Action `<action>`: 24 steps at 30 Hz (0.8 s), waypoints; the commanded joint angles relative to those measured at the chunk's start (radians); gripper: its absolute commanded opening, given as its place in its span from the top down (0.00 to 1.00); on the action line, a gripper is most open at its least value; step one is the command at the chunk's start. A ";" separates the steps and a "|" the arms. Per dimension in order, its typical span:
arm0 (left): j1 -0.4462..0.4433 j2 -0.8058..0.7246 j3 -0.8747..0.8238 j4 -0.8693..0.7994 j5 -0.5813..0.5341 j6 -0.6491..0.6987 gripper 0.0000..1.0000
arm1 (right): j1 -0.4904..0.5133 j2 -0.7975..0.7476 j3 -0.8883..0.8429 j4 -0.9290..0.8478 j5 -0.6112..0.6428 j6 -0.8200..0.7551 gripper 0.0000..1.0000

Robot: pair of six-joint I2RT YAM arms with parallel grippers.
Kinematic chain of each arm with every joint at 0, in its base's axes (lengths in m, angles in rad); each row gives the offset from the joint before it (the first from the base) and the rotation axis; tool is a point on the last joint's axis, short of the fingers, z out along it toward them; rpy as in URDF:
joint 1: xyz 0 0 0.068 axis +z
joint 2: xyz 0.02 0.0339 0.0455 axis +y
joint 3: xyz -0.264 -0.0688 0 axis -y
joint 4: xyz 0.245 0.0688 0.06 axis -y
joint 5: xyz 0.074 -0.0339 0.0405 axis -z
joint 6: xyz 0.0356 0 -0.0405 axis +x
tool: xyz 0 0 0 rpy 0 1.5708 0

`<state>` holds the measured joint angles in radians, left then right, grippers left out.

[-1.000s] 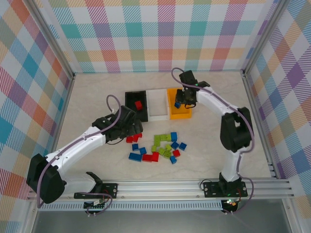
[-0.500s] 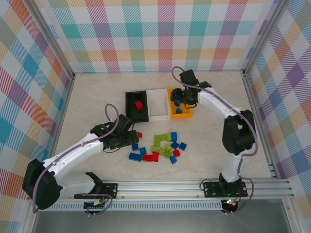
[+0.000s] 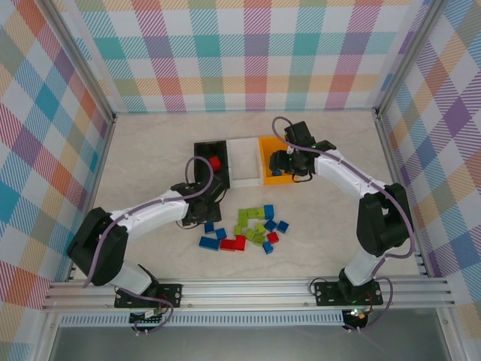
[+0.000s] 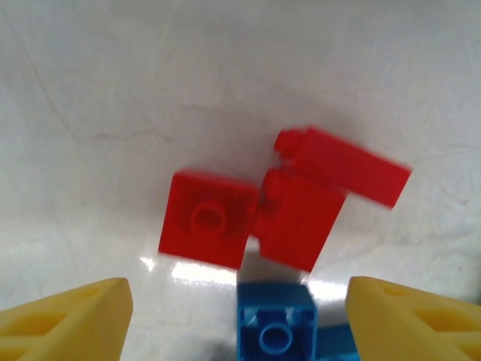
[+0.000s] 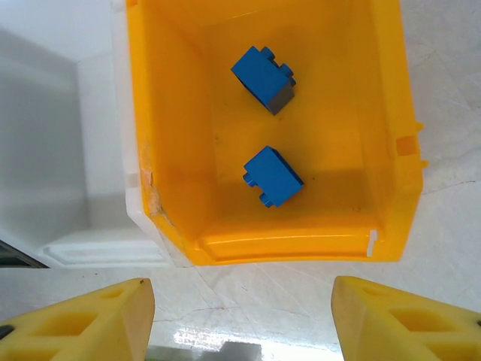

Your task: Sort the legos into containers by color

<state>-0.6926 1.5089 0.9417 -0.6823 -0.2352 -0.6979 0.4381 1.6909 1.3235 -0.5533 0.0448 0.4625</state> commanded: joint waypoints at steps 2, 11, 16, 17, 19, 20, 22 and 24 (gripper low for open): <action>-0.017 0.057 0.094 -0.053 -0.083 0.080 0.31 | 0.002 -0.045 -0.009 0.026 0.011 -0.013 0.37; -0.029 0.154 0.096 -0.065 -0.108 0.086 0.46 | -0.008 -0.061 -0.023 0.035 0.008 -0.008 0.37; -0.031 0.198 0.085 -0.026 -0.097 0.093 0.53 | -0.010 -0.071 -0.026 0.035 0.012 -0.008 0.38; -0.030 0.206 0.086 -0.021 -0.096 0.096 0.55 | -0.012 -0.072 -0.025 0.034 0.012 -0.008 0.38; -0.031 0.221 0.093 -0.018 -0.097 0.103 0.58 | -0.013 -0.073 -0.026 0.035 0.013 -0.008 0.38; -0.031 0.230 0.098 -0.017 -0.098 0.107 0.59 | -0.014 -0.074 -0.026 0.034 0.014 -0.008 0.38; -0.031 0.243 0.106 -0.021 -0.102 0.108 0.62 | -0.016 -0.076 -0.028 0.035 0.014 -0.007 0.38; -0.032 0.242 0.105 -0.020 -0.104 0.107 0.67 | -0.016 -0.076 -0.029 0.036 0.012 -0.007 0.38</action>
<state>-0.7189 1.7149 1.0500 -0.7036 -0.3393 -0.6025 0.4301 1.6444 1.3041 -0.5320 0.0525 0.4595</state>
